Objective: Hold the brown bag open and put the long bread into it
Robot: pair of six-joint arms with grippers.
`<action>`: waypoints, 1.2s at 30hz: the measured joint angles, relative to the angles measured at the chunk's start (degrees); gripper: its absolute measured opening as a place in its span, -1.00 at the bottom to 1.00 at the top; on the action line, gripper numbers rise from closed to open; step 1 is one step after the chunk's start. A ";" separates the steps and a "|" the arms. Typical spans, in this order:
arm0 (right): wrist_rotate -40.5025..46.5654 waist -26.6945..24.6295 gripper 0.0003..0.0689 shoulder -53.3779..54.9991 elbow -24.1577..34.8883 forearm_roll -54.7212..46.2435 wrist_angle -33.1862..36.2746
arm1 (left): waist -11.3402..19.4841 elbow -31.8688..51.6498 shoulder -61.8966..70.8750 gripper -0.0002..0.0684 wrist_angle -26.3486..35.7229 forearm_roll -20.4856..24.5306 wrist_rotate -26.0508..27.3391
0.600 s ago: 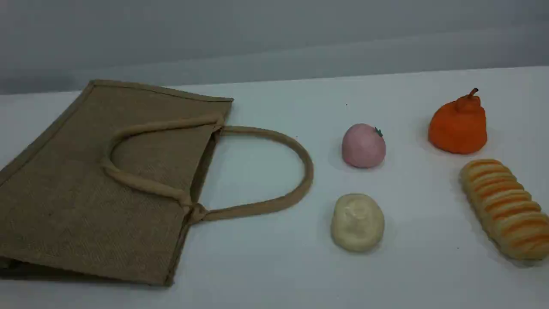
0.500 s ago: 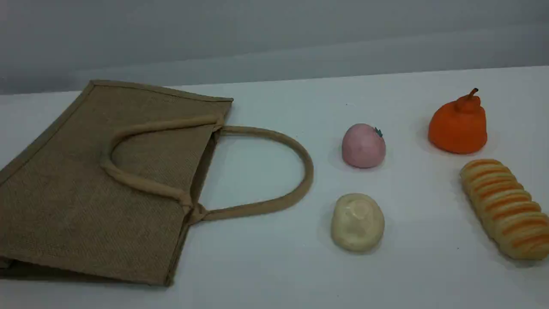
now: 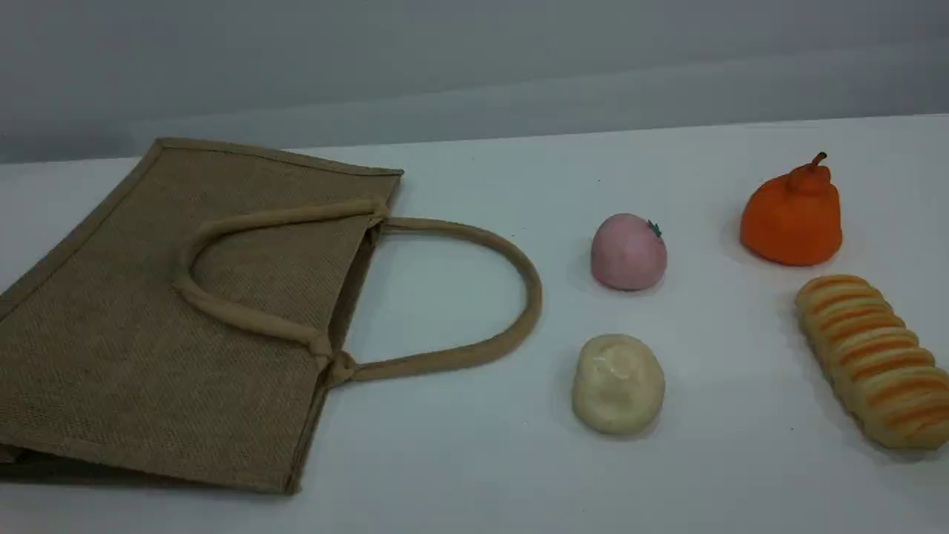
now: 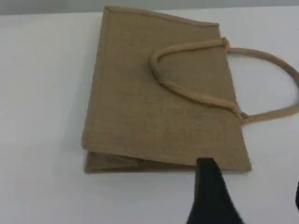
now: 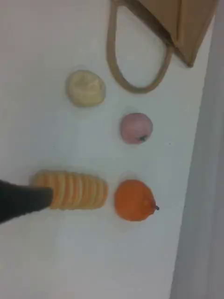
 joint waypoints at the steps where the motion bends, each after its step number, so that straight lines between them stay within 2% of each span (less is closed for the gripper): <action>1: 0.00 0.00 0.14 0.00 0.00 0.00 0.00 | 0.00 0.00 0.00 0.13 0.00 0.00 0.00; 36: 0.05 0.00 0.14 0.00 0.00 1.30 0.00 | -0.07 0.00 0.00 0.13 0.00 0.00 0.00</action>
